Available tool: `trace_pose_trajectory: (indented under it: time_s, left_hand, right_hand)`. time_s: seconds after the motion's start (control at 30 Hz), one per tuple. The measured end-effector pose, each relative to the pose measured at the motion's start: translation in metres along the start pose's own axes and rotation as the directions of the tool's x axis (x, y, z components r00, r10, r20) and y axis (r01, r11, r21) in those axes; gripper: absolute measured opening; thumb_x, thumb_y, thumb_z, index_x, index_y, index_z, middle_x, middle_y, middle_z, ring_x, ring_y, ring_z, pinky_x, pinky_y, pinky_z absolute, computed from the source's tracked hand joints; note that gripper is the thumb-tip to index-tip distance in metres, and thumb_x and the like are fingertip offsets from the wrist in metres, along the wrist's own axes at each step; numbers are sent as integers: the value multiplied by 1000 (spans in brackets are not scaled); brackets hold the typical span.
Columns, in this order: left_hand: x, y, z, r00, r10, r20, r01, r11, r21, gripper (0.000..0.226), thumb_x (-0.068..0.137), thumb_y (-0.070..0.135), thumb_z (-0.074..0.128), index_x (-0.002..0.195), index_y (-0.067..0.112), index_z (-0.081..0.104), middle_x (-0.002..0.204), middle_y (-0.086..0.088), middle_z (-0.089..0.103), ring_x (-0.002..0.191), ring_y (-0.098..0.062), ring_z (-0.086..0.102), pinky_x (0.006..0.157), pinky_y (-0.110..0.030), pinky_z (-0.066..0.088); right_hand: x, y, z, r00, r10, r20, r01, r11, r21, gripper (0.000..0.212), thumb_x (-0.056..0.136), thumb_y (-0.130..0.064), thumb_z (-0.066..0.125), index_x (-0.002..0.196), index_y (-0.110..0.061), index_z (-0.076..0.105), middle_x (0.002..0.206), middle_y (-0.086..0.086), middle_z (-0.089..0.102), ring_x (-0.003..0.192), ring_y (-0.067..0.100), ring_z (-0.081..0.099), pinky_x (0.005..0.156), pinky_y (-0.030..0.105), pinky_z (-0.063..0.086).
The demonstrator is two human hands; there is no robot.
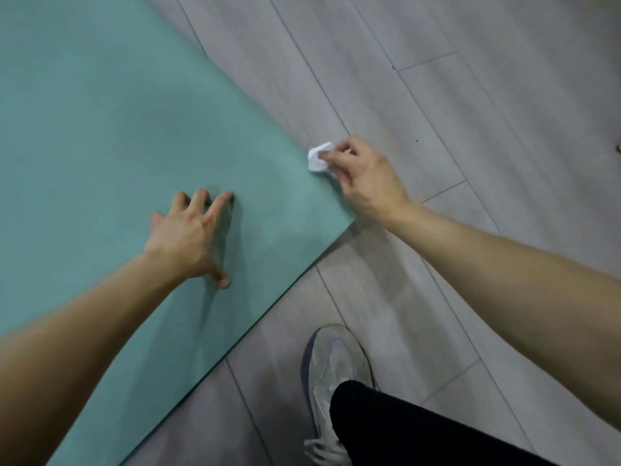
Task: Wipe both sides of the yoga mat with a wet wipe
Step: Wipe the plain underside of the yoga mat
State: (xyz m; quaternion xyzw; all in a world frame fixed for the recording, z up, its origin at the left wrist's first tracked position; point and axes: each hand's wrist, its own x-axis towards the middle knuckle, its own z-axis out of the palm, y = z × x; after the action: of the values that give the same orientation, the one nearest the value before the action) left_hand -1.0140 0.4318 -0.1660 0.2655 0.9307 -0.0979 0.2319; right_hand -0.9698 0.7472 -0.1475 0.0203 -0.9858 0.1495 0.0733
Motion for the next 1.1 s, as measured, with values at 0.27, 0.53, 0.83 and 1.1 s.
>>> trace_pose_trajectory:
  time_s: [0.27,0.53,0.83,1.1]
  left_hand:
    - [5,-3,1,1000,-3,0,3,1000,-6,169,11,96,73,159,44,9,137,4,33,126,-29,34,86,-48,47]
    - [5,-3,-2,1000,-6,14,6,1000,6,169,12,99,69,161,44,11,139,3,32,129,-30,33,89,-47,47]
    - [13,-2,-2,1000,12,14,-12,999,34,171,2,101,61,158,41,21,131,1,36,121,-30,37,85,-48,48]
    - [9,-5,-6,998,-10,62,8,999,38,171,5,101,61,160,43,15,134,2,34,125,-29,35,89,-48,47]
  right_hand:
    - [-62,-5,30,997,-34,72,25,992,120,32,94,-8,64,123,-16,74,101,11,57,83,31,63,68,40,57]
    - [37,-5,36,964,-127,234,125,992,27,30,100,-22,59,126,-21,74,105,10,56,91,29,59,77,38,51]
    - [0,16,41,999,12,36,-17,990,137,28,99,-14,59,121,-15,75,112,13,58,87,27,61,73,30,49]
    - [-12,19,33,992,33,122,-50,989,140,31,95,-4,61,119,-14,79,109,9,63,95,30,66,82,34,54]
